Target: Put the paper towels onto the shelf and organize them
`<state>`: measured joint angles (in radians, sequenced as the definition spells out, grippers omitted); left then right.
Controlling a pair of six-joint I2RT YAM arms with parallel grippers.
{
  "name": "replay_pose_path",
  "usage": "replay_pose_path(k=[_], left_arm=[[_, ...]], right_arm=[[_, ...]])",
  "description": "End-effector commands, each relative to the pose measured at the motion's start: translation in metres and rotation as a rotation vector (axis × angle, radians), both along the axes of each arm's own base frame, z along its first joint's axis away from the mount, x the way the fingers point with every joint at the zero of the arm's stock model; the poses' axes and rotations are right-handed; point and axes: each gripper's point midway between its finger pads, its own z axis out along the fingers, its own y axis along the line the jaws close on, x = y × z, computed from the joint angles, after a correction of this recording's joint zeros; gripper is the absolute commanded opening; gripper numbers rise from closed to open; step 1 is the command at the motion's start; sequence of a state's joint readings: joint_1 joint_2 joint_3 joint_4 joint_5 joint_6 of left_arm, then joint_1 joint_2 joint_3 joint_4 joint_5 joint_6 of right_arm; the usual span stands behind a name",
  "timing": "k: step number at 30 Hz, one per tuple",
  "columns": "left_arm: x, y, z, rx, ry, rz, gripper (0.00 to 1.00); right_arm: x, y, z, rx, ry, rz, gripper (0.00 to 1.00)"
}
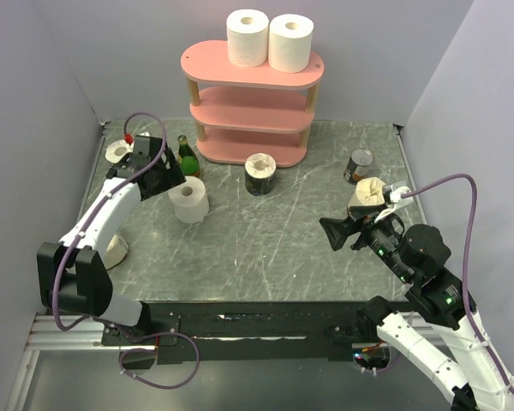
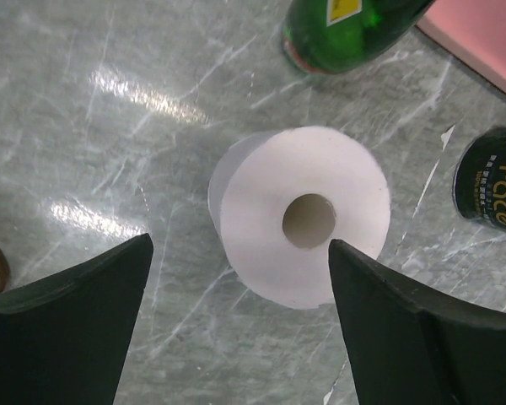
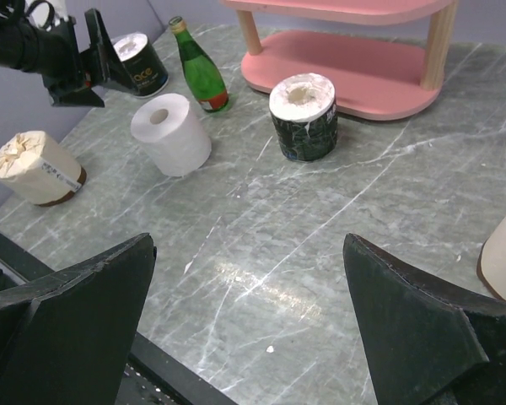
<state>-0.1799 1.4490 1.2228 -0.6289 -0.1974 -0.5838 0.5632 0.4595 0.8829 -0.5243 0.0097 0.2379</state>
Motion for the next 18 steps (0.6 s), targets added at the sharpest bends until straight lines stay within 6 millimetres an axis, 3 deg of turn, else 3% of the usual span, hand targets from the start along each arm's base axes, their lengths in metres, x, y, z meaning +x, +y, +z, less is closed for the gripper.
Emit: replay_pose_path(k=[1,18], left_arm=[[0.011,-0.014,-0.002,-0.098,-0.016,0.007,0.91],[0.009,-0.022,-0.049,-0.149,0.076,0.02,0.74]], right_arm=[[0.001,0.002,0.022,0.038,-0.055,0.002,1.0],[0.002,-0.002,0.02,0.024,-0.06,-0.013,1.0]])
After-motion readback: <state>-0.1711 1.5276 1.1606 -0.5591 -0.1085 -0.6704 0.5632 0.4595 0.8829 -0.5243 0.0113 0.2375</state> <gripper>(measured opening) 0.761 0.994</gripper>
